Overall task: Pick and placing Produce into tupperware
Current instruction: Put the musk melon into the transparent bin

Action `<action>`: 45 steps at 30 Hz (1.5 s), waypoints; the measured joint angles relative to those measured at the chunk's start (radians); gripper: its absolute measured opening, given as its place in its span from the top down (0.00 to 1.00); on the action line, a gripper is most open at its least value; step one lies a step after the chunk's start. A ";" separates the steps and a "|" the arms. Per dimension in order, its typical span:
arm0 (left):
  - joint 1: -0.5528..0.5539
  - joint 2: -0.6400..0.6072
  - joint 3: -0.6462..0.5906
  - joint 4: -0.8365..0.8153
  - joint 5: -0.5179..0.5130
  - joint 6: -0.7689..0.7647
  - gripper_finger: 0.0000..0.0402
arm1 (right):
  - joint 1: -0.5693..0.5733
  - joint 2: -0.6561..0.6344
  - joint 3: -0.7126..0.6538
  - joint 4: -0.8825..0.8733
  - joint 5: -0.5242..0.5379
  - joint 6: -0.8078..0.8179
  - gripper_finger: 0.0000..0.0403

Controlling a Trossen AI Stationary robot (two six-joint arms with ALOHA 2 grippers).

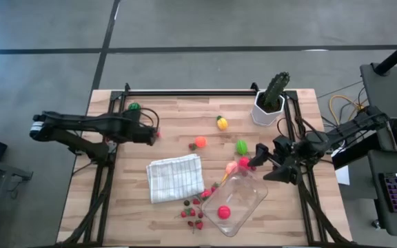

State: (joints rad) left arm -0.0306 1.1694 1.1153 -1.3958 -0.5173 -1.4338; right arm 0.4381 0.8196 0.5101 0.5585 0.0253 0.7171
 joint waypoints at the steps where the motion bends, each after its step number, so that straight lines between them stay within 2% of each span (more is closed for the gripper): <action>1: -0.004 -0.010 -0.010 0.031 0.003 0.002 0.31 | 0.000 0.000 0.005 -0.002 0.002 0.042 0.09; 4: -0.018 -0.032 -0.034 0.140 0.005 0.033 0.31 | 0.000 0.001 0.023 0.000 0.004 0.170 0.09; 6: -0.020 -0.037 -0.039 0.219 0.004 0.071 0.31 | 0.000 0.002 0.039 0.000 0.007 0.187 0.09; 15: -0.020 -0.017 -0.039 0.464 0.000 0.240 0.31 | 0.000 0.019 0.144 0.001 0.082 0.075 0.09; 18: -0.020 0.002 -0.040 0.468 0.003 0.244 0.31 | 0.000 0.049 0.193 0.002 0.130 0.009 0.09; 22: -0.023 0.033 -0.042 0.468 0.008 0.246 0.31 | 0.000 0.100 0.258 -0.035 0.128 0.026 0.09; 26: -0.024 0.070 -0.042 0.472 0.009 0.295 0.31 | -0.014 0.154 0.333 -0.293 0.182 0.083 0.09; 31: -0.021 0.091 -0.042 0.472 0.007 0.324 0.31 | -0.076 0.238 0.508 -0.879 0.411 0.163 0.09; 33: -0.018 0.090 -0.042 0.471 0.002 0.324 0.31 | -0.151 0.280 0.592 -1.144 0.436 0.264 0.09; 35: -0.015 0.086 -0.042 0.471 -0.015 0.318 0.31 | -0.261 0.325 0.657 -1.382 0.366 0.332 0.09; 37: -0.015 0.075 -0.041 0.472 -0.025 0.317 0.31 | -0.366 0.371 0.685 -1.518 0.252 0.316 0.09; 40: -0.009 0.064 -0.040 0.470 -0.049 0.316 0.31 | -0.482 0.424 0.673 -1.532 0.124 0.244 0.09; 45: 0.011 0.021 -0.041 0.460 -0.057 0.316 0.31 | -0.572 0.520 0.596 -1.517 0.053 0.210 0.09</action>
State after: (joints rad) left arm -0.0198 1.1907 1.0746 -0.9355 -0.5744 -1.1181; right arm -0.1342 1.3395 1.1057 -0.9585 0.0779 0.9268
